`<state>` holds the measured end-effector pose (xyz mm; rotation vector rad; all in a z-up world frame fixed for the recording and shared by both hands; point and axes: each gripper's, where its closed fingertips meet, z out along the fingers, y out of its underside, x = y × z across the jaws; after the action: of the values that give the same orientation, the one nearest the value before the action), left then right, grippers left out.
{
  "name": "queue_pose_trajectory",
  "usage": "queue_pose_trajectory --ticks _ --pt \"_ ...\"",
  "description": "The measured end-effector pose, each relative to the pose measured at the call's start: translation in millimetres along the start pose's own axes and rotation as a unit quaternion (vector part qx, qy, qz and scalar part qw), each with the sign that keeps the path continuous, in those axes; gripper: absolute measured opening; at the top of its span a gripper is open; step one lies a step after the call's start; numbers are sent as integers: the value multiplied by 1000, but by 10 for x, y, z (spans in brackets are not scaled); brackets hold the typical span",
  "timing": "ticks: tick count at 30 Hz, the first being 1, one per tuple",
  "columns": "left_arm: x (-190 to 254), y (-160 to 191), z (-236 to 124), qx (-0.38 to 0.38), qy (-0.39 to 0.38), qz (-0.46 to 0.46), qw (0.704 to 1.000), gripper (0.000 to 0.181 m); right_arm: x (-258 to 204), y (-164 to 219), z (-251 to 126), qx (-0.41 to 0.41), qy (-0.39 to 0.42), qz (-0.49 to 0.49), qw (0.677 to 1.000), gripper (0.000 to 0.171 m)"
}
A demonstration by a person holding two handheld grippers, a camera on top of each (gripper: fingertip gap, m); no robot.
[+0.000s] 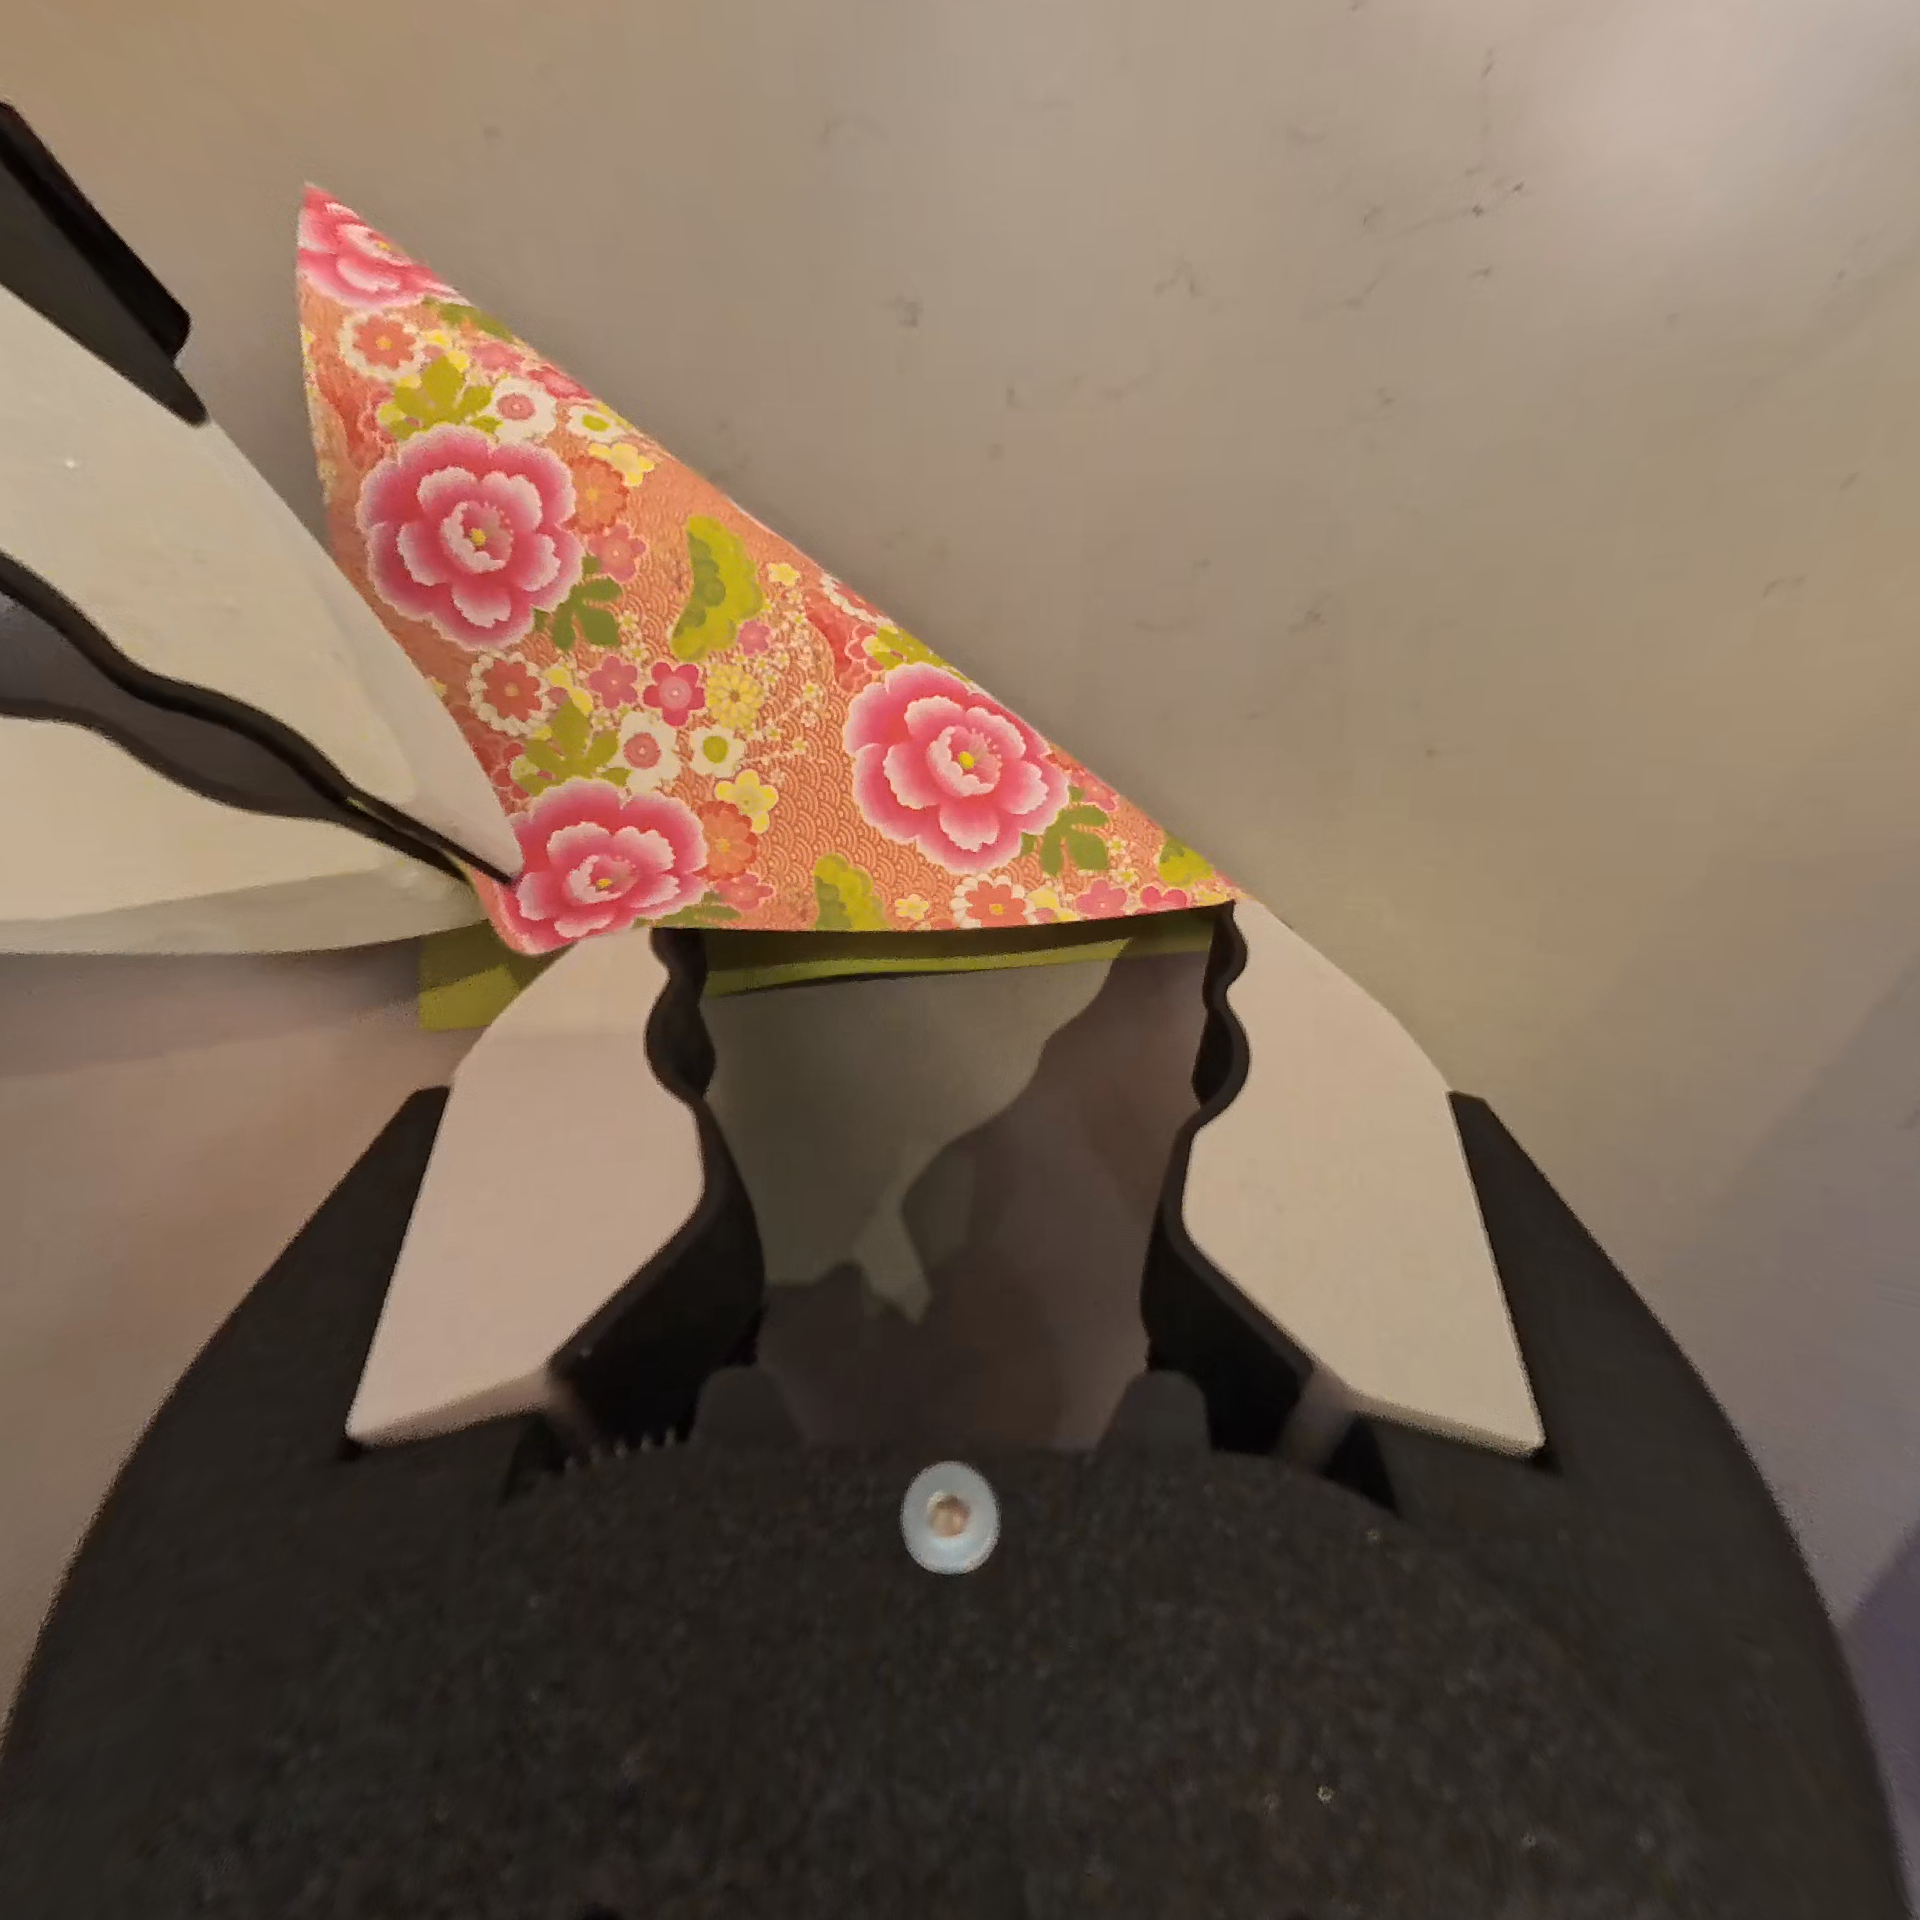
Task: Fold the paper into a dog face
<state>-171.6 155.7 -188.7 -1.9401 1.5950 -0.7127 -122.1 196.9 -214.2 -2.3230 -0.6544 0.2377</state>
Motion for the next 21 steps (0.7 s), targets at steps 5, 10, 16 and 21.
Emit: queue_pose_trajectory --ticks 5,10,16,21 --pt "-7 41 13 -11 -5 7 1000 0 3 19 -18 0 -10 -11 1000 91" --pt "-13 49 -3 -16 -20 10 1000 0 16 31 -23 -3 3 5 1000 94" --pt "-35 200 95 -42 -21 7 999 0 16 36 -30 -7 2 5 1000 92" --pt "-42 205 99 -54 -17 11 998 0 8 47 -47 -17 -4 -3 1000 87"
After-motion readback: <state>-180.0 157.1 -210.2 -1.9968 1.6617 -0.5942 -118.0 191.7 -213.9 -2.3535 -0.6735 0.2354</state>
